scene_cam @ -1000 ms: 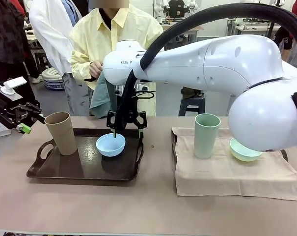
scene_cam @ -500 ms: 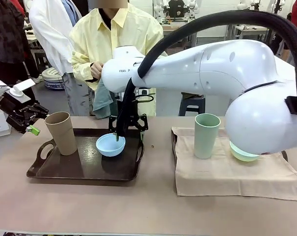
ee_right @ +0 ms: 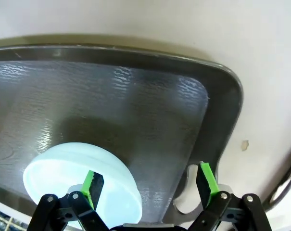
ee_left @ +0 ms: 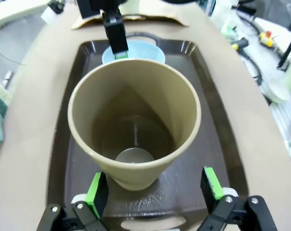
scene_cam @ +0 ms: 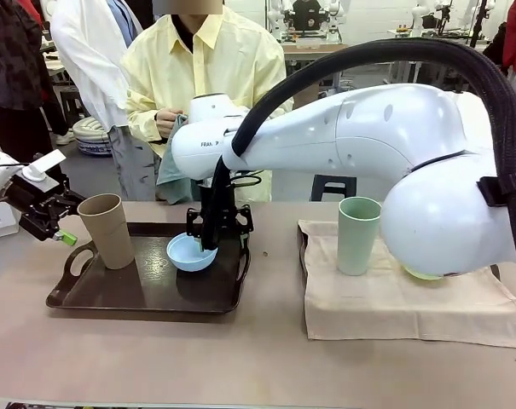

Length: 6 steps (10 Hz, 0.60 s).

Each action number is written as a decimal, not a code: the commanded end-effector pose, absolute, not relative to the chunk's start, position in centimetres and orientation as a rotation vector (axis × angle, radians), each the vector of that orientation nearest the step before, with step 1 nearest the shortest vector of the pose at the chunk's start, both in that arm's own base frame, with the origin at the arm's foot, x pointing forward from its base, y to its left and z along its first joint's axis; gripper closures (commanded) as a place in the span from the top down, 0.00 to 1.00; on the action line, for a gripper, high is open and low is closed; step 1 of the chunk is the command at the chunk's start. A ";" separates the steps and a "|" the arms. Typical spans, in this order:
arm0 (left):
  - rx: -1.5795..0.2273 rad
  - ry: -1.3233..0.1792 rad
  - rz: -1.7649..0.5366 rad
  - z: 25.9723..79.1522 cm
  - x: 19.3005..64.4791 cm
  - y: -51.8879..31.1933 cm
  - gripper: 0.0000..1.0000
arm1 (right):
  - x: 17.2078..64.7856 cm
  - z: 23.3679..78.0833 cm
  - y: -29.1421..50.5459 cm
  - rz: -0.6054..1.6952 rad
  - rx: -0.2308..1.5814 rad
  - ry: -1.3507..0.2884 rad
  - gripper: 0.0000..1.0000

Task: Set up a tray with a mat and arrange the tableware.
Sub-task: Pick up the Picnic Bowl and Reusable plastic cup from the Handle tray in front of the human's position and hold them in the air.

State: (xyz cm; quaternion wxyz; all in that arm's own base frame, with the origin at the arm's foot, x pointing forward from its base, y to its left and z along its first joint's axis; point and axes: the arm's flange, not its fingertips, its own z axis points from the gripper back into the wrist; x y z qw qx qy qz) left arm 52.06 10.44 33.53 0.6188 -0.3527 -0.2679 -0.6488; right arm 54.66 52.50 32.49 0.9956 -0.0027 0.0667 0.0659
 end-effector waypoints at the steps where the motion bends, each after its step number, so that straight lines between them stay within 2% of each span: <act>1: -0.804 -0.680 -1.487 33.2 51.4 9.9 1.00 | 55.0 32.3 53.5 0.125 -0.037 0.080 1.00; 6: -0.831 -0.691 -1.483 31.9 51.7 8.3 1.00 | 54.8 32.3 54.2 0.146 -0.028 0.036 1.00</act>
